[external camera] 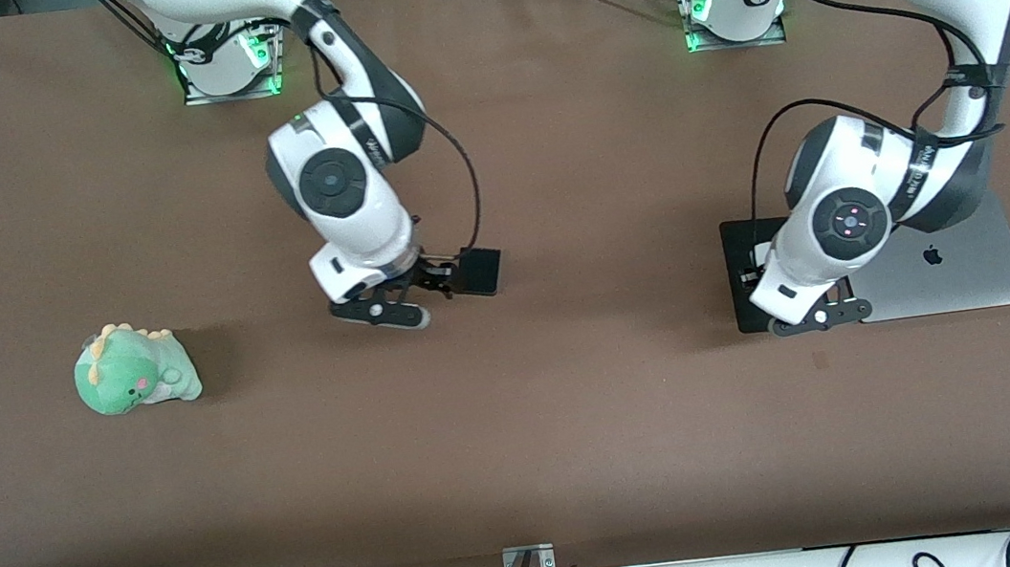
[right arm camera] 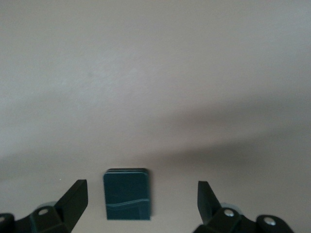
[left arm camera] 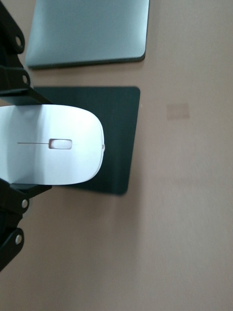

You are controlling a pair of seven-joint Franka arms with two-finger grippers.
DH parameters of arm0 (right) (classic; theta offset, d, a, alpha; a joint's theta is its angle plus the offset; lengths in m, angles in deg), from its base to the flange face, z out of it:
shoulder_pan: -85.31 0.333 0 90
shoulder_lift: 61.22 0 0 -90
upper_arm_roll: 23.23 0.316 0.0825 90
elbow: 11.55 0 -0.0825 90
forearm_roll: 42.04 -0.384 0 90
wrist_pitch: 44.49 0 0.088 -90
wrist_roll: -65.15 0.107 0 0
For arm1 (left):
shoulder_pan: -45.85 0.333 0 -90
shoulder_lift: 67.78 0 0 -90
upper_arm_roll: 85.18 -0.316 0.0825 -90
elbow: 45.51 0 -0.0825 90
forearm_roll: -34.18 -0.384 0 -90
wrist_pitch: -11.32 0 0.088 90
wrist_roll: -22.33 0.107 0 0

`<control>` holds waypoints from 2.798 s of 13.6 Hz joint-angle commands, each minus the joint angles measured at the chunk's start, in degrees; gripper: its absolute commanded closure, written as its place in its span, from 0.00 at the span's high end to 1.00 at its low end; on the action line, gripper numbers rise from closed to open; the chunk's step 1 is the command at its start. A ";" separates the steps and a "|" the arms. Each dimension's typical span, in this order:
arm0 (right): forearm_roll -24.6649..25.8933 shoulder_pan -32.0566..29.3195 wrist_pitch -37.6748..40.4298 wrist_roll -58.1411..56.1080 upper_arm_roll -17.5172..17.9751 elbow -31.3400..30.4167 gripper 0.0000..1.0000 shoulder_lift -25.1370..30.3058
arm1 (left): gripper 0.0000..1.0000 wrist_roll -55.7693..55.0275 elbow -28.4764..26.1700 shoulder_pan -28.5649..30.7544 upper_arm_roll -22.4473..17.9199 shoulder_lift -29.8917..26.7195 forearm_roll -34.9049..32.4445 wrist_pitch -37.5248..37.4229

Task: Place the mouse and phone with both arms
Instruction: 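Grasp the black phone with the right gripper while the left lowers the mouse, then release the mouse on the pad while the right gripper carries the phone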

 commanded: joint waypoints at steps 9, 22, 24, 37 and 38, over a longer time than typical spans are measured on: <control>2.06 8.51 -15.38 5.37 -1.26 -4.38 1.00 -8.29 | 0.43 3.61 -10.81 7.28 0.48 3.87 -1.53 14.38; 3.29 8.78 -16.11 4.32 -1.35 -5.27 0.45 -10.15 | 0.50 3.88 -13.71 8.43 0.30 3.87 -1.62 17.36; 3.20 7.99 -9.45 3.36 -1.43 -2.03 0.35 -9.97 | 0.93 3.79 -13.62 8.43 0.21 3.87 -1.53 17.28; 1.27 -16.17 -0.41 -27.85 -1.43 -3.64 0.22 -1.11 | 1.00 3.44 5.08 8.43 1.88 -7.19 -0.04 -3.10; 1.27 -16.97 -6.02 -28.89 -1.43 -8.46 0.22 0.21 | 1.00 3.53 7.01 8.43 1.80 -8.51 1.09 -5.11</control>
